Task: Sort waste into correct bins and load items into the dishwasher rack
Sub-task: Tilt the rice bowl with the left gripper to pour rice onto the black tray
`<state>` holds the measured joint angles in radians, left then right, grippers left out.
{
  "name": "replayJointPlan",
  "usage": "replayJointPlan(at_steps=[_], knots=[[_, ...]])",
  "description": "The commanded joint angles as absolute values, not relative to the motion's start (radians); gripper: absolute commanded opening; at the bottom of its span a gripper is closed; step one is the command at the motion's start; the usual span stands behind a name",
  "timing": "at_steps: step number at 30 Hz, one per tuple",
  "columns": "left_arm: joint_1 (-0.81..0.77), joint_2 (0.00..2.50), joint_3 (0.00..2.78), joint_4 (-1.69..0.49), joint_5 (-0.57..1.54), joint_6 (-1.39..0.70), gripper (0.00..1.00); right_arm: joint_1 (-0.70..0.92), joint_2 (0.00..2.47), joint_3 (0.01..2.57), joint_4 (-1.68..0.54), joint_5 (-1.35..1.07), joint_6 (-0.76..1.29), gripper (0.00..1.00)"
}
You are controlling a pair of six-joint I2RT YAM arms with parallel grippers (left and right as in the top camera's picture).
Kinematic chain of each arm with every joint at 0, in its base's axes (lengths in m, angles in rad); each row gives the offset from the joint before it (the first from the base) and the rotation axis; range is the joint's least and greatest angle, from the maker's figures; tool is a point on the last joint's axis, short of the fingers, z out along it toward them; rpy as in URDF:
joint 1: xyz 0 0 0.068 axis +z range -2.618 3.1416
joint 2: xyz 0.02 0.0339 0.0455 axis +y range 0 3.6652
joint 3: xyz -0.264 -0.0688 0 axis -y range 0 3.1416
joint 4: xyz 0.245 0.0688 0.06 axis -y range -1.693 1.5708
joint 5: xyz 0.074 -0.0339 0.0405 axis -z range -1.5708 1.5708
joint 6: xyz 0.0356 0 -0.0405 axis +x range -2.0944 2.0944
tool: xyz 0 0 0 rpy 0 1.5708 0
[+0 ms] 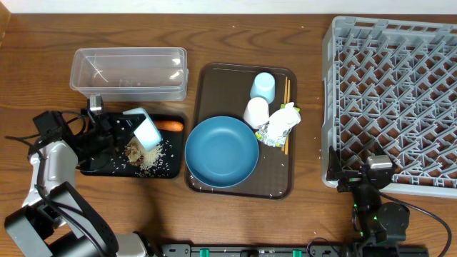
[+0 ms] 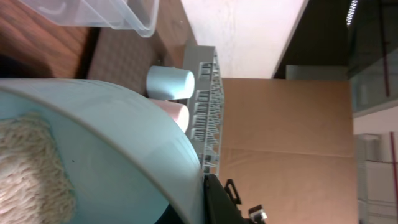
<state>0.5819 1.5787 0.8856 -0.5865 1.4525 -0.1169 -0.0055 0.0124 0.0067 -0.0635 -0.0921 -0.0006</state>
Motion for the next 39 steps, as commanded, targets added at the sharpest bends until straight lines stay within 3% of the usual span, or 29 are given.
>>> replayJointPlan(at_steps=[1, 29, 39], knots=[[0.59, 1.588, 0.881, -0.593, 1.507, -0.136, 0.06, -0.012, 0.007, 0.006, -0.068, -0.086, 0.01, 0.99], [0.597, 1.588, 0.881, -0.577, 1.575, -0.204, 0.06, -0.012, 0.007, 0.006, -0.068, -0.086, 0.01, 0.99], [0.613, 1.588, 0.881, -0.508, 1.479, -0.249, 0.06, -0.012, 0.007, 0.006, -0.068, -0.086, 0.01, 0.99]])
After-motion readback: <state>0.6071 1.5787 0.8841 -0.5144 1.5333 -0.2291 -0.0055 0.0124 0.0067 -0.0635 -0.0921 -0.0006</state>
